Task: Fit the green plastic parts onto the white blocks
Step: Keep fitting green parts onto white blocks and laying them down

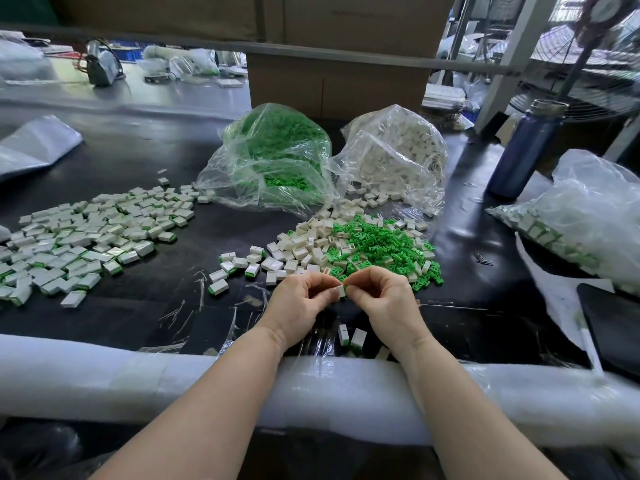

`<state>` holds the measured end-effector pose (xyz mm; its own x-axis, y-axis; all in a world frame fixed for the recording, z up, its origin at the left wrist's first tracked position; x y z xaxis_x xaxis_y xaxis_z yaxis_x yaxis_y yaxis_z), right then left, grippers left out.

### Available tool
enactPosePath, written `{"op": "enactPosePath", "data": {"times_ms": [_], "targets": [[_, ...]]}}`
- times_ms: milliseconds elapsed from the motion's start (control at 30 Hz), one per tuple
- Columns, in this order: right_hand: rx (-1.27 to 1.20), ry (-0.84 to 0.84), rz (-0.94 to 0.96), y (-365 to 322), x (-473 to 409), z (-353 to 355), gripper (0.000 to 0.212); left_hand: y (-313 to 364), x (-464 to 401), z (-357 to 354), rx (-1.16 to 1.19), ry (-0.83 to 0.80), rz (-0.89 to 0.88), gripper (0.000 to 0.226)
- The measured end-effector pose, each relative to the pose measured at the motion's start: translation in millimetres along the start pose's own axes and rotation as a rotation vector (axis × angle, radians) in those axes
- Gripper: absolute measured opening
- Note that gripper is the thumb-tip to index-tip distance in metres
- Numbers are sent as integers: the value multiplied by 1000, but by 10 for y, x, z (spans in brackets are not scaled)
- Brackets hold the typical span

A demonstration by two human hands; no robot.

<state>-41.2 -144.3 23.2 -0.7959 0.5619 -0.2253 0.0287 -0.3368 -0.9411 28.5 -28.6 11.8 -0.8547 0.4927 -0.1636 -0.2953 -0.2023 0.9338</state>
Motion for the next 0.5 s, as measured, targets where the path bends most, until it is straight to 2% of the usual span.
{"op": "enactPosePath", "data": {"times_ms": [500], "targets": [[-50, -68, -74, 111, -20, -5, 31, 76, 41, -38, -79, -62, -52, 15]]}}
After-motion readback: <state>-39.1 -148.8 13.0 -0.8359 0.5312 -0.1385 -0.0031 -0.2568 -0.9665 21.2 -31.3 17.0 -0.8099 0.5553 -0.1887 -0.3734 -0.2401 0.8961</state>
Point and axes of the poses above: each hand's wrist, its own x-axis away from the middle knuckle, its own z-axis out of the back of the hand, y = z × x, the point moved 6 cm from there along -x, towards the middle knuckle, and after that the axes turned 8 degrees about y, right-handed, at the moved point
